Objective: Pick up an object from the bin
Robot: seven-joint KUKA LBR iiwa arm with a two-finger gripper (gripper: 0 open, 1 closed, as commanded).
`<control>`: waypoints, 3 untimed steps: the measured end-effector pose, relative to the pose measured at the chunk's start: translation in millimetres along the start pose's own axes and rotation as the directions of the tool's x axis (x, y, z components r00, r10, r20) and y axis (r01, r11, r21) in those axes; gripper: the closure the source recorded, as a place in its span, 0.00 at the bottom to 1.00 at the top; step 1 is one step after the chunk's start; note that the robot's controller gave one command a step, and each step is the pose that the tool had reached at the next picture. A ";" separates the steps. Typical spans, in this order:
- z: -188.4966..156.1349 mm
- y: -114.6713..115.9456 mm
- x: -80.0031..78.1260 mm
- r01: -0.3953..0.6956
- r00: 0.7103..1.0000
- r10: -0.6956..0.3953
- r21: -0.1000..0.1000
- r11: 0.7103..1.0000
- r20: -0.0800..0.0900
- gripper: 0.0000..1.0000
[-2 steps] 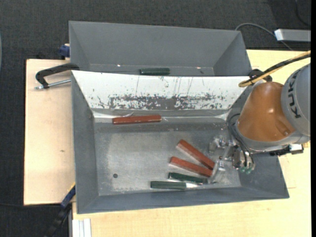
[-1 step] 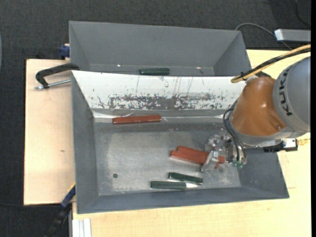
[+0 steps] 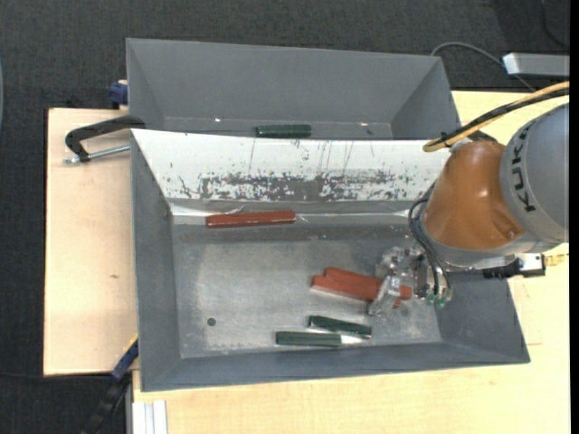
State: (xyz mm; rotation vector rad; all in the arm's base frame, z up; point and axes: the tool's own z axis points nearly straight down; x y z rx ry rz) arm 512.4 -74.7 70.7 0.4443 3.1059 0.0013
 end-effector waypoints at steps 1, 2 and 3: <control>-123.8 -5.4 -28.2 0.195 0.981 -0.195 0.001 0.981 0.001 1.00; -123.6 -5.3 -28.0 0.195 0.981 -0.195 0.000 0.981 0.001 1.00; -165.1 -15.5 -33.3 0.197 0.980 -0.197 -0.001 0.980 -0.007 1.00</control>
Offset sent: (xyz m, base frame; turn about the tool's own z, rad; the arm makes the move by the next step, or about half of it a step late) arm 0.0000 0.0000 0.0000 0.0000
